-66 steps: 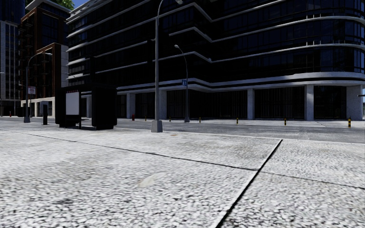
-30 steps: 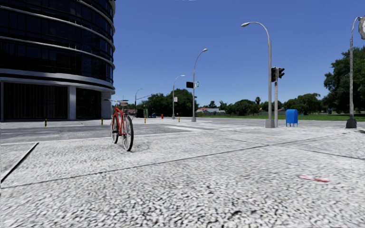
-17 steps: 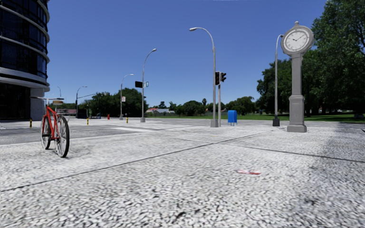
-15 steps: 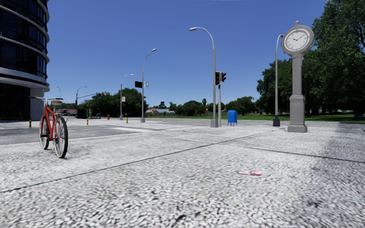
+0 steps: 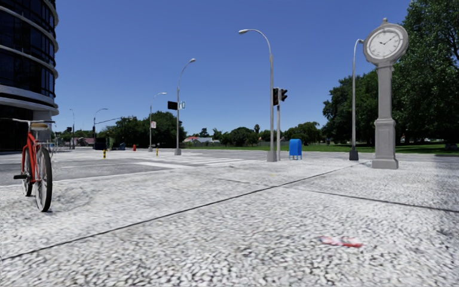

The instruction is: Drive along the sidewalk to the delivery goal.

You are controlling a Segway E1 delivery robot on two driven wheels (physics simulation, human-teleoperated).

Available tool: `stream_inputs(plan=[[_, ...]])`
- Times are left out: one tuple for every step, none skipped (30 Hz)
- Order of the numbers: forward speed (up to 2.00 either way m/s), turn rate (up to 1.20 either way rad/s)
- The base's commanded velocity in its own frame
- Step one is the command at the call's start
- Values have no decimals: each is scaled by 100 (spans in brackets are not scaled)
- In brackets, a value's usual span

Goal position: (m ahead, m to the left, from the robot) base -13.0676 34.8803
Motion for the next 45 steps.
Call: stream_inputs(plan=[[184, 0], [184, 0], [184, 0], [184, 0], [184, 0], [184, 0], [184, -33], [184, -80], [184, -102], [184, -102], [184, -111], [184, -113], [184, -113], [184, -113], [184, -113], [184, -103], [184, -16], [184, -3], [184, 0], [184, 0], [184, 0], [184, 0], [184, 0], [184, 0], [184, 0], [184, 0], [184, 0], [184, 0], [184, 0], [184, 0], [184, 0], [184, 0], [184, 0], [184, 0], [184, 0], [184, 0], [184, 0], [184, 0], [184, 0], [184, 0], [184, 0], [184, 0], [184, 0], [184, 0], [184, 0]])
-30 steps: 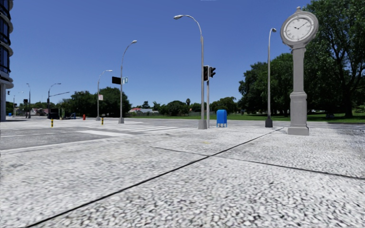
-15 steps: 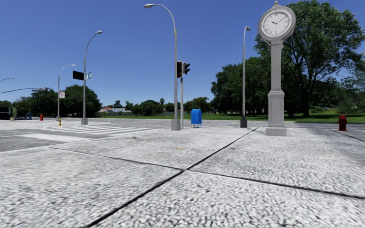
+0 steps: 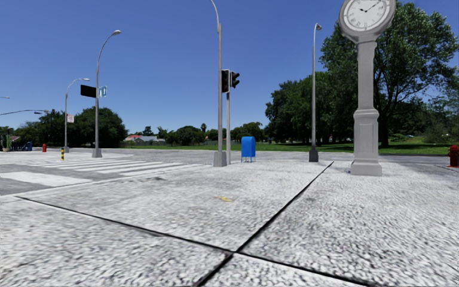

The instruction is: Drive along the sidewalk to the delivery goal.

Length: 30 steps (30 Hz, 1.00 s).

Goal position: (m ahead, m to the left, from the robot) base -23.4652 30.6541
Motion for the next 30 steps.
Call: stream_inputs(plan=[[184, 0], [184, 0], [184, 0], [184, 0], [184, 0], [184, 0], [184, 0], [184, 0], [184, 0], [184, 0], [184, 0], [184, 0], [184, 0], [184, 0], [184, 0], [184, 0], [184, 0], [184, 0], [184, 0], [184, 0], [184, 0], [184, 0], [184, 0], [184, 0], [184, 0], [184, 0], [184, 0], [184, 0], [184, 0], [184, 0]])
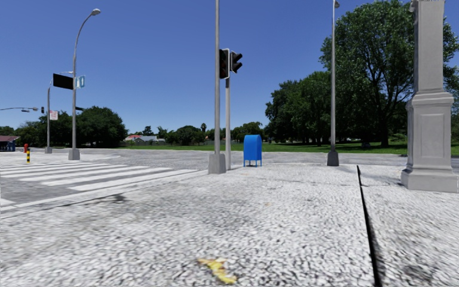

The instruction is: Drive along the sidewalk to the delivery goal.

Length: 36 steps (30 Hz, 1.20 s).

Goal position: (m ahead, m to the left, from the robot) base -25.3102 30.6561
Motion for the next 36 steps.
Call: stream_inputs(plan=[[184, 0], [184, 0], [184, 0], [184, 0], [184, 0], [183, 0], [183, 0], [183, 0], [183, 0], [183, 0], [183, 0], [183, 0], [183, 0], [183, 0], [183, 0], [183, 0], [183, 0], [183, 0], [183, 0], [183, 0], [183, 0], [183, 0], [183, 0], [183, 0], [183, 0], [183, 0], [183, 0], [183, 0], [183, 0], [183, 0], [183, 0], [183, 0], [183, 0], [183, 4], [183, 24], [183, 36]])
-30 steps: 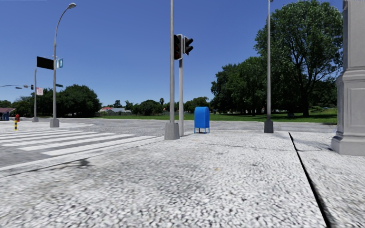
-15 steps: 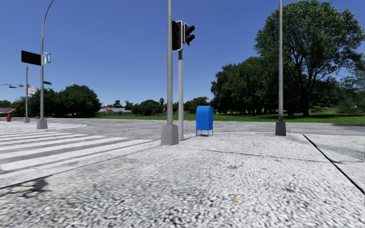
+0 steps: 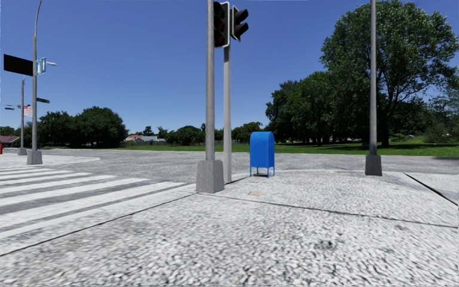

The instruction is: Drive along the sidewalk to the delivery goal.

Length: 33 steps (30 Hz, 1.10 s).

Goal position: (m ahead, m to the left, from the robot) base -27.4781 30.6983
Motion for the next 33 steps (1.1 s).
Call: stream_inputs(plan=[[183, 36], [183, 53], [183, 80], [183, 102], [183, 110], [183, 110], [183, 113], [183, 114], [183, 114], [183, 114], [183, 114], [183, 114], [183, 114], [183, 114], [183, 114], [183, 114], [183, 114], [183, 114], [183, 114], [183, 114], [183, 114], [183, 114], [183, 113], [183, 94], [183, 94], [183, 84], [183, 81], [183, 80], [183, 79], [183, 73], [183, 73], [183, 57], [183, 16]])
